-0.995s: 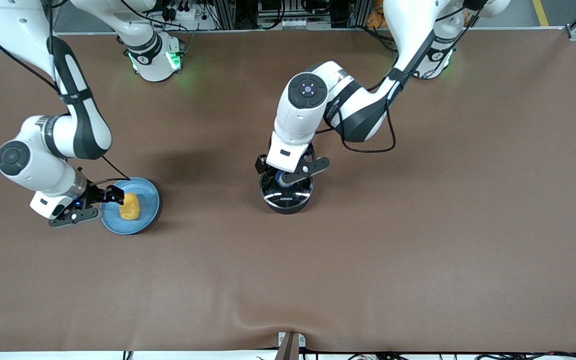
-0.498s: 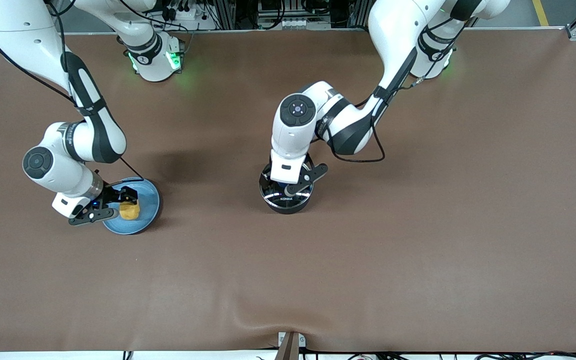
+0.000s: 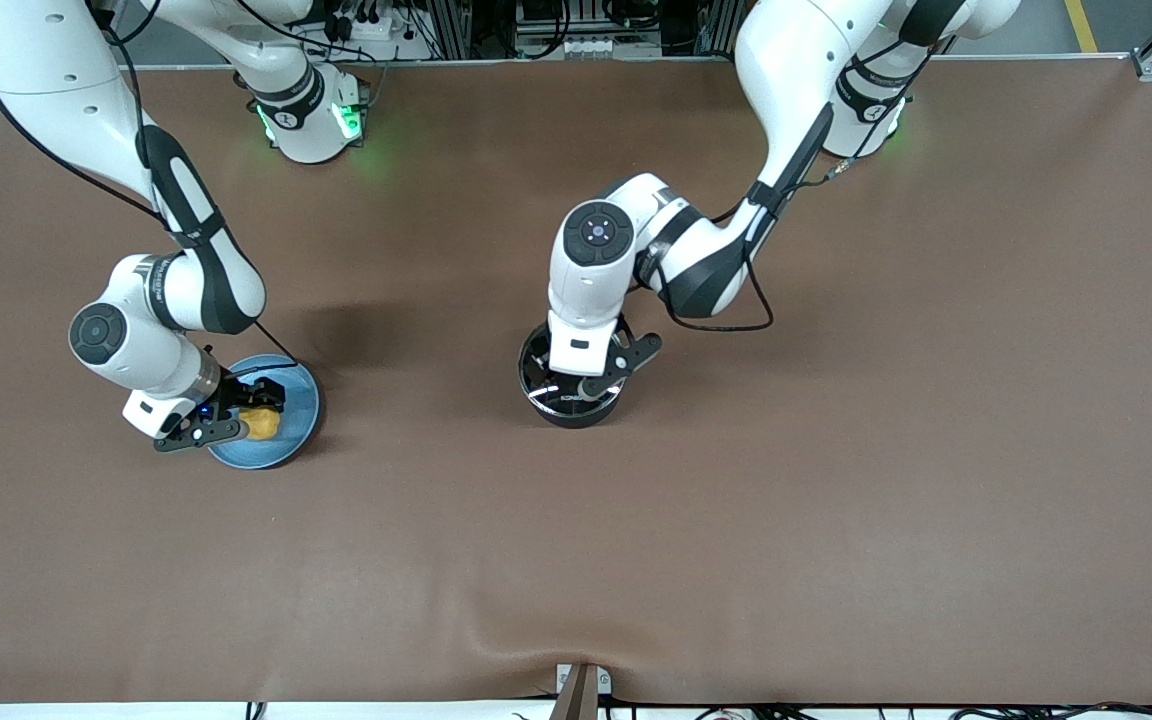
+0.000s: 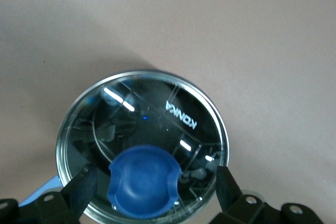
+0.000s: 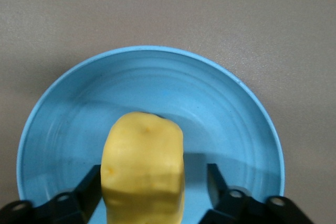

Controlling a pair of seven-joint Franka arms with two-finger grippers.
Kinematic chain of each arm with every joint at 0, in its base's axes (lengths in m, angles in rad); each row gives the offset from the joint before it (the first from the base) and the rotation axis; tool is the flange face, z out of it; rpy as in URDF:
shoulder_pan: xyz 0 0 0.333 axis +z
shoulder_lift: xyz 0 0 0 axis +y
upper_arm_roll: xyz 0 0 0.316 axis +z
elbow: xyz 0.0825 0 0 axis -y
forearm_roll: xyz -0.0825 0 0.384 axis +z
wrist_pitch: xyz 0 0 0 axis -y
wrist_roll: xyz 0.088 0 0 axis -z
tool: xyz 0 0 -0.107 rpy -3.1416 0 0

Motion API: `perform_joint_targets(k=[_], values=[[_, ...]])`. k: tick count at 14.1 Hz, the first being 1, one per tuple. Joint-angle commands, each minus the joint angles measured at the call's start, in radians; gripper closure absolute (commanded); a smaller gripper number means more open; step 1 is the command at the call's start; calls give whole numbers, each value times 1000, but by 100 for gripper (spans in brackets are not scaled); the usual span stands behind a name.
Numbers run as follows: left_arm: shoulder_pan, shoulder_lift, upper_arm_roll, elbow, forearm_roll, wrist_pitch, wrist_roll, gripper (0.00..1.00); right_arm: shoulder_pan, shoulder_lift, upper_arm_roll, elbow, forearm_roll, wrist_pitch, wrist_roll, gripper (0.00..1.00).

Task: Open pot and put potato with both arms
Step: 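Grasp the lid knob with the left gripper while the right gripper grasps the potato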

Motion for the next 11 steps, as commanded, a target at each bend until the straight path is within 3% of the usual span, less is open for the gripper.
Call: perform_joint_targets(k=[1, 3, 4, 11], values=[[-25, 10, 10, 20, 28, -9, -30, 0, -6, -10, 6, -8, 17, 14, -24, 76], [-25, 11, 10, 16, 29, -17, -27, 0, -2, -46, 7, -2, 17, -33, -22, 95], [-25, 16, 10, 16, 29, -18, -21, 0, -2, -78, 9, 7, 17, -94, -22, 98], [-27, 59, 10, 19, 51, -20, -19, 0, -5, -303, 6, 214, 15, -561, -10, 97]])
